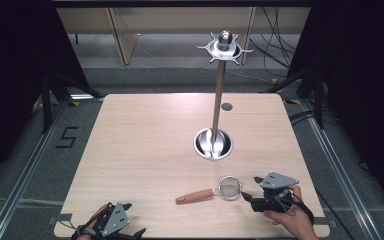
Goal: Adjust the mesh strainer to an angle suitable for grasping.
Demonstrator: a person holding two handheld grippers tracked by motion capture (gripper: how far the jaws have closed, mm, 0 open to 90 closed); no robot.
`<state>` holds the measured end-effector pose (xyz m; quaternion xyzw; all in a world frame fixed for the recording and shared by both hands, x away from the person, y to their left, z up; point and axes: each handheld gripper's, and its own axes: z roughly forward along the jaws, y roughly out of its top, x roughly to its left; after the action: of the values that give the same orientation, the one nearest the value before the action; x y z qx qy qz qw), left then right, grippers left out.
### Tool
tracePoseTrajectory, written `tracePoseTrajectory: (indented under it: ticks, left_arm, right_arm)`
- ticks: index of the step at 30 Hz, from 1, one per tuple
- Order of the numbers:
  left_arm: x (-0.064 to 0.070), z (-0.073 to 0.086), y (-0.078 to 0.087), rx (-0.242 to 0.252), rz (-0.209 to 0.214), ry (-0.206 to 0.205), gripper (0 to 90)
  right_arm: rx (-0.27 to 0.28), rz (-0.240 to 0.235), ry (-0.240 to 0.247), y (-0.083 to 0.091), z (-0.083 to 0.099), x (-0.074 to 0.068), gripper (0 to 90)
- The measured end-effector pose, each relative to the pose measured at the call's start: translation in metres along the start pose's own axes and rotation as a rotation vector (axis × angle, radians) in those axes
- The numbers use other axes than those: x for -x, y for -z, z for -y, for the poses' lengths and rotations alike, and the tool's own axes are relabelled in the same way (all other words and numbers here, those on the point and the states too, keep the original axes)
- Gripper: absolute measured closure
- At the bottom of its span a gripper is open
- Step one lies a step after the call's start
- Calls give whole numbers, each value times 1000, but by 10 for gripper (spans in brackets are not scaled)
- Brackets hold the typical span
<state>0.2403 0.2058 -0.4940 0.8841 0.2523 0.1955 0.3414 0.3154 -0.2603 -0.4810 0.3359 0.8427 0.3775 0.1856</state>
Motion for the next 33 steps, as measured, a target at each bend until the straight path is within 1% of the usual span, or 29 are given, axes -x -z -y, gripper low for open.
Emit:
tracePoseTrajectory:
  ticks: [1,3,4,6,7,10,11,13,14,15,16,19,20,21,23,24,25,26,27,28,29,30,31,33]
  left_arm:
    - [0,0,0,0,0,0,155]
    - [0,0,0,2,9,7,155]
    - [0,0,0,2,9,7,155]
    - [0,0,0,2,7,7,155]
    - [-1,0,0,-6,2,-4,155]
    - [-1,0,0,-8,2,-5,155]
    - [-1,0,0,-9,4,-4,155]
    - [0,1,-2,12,11,20,155]
    - [0,1,-2,12,11,20,155]
    - [1,1,-2,14,9,23,155]
    - [1,1,-2,20,19,31,155]
    - [1,1,-2,17,19,28,155]
    - [1,1,-2,19,20,31,155]
    - [1,1,-2,19,20,31,155]
    - [1,1,-2,18,18,29,155]
    - [1,1,-2,19,21,35,155]
    - [0,1,-2,18,15,22,155]
    - [1,1,-3,20,16,28,155]
    - [1,1,-3,20,16,28,155]
    - [0,1,-2,22,13,24,155]
    - [0,1,-2,22,13,24,155]
    - [0,1,-2,27,6,28,155]
    - [0,1,-2,26,6,31,155]
    - [0,1,-2,26,5,29,155]
  right_arm:
    - [-4,-1,-6,0,0,-1,309]
    - [-8,-8,-3,0,-1,-1,309]
    - [-1,0,7,0,-1,-1,308]
    - [-6,-21,29,-2,-2,-1,308]
    - [-8,-8,3,-1,-3,-3,308]
    - [-5,-5,10,-1,-4,-3,308]
    - [-3,-6,24,-2,-5,-2,308]
    - [0,-5,14,-3,-8,-5,308]
    - [9,-2,35,-3,-9,-4,308]
    - [9,-2,35,-3,-9,-4,308]
    - [1,-12,18,-4,-12,-7,308]
    - [12,-13,31,-6,-15,-9,308]
    - [18,-14,45,-8,-18,-12,308]
    - [12,-20,46,-8,-19,-13,309]
    - [20,-19,52,-9,-21,-14,308]
    - [21,-29,57,-9,-24,-15,309]
    - [28,-40,65,-10,-28,-18,308]
    - [33,-56,67,-11,-31,-19,306]
    - [33,-56,67,-11,-31,-19,306]
    - [27,-103,65,-13,-35,-21,305]
    - [27,-103,65,-13,-35,-21,305]
    - [44,-125,86,-18,-42,-26,304]
    - [42,-148,100,-21,-46,-28,303]
    - [37,-152,96,-23,-48,-31,303]
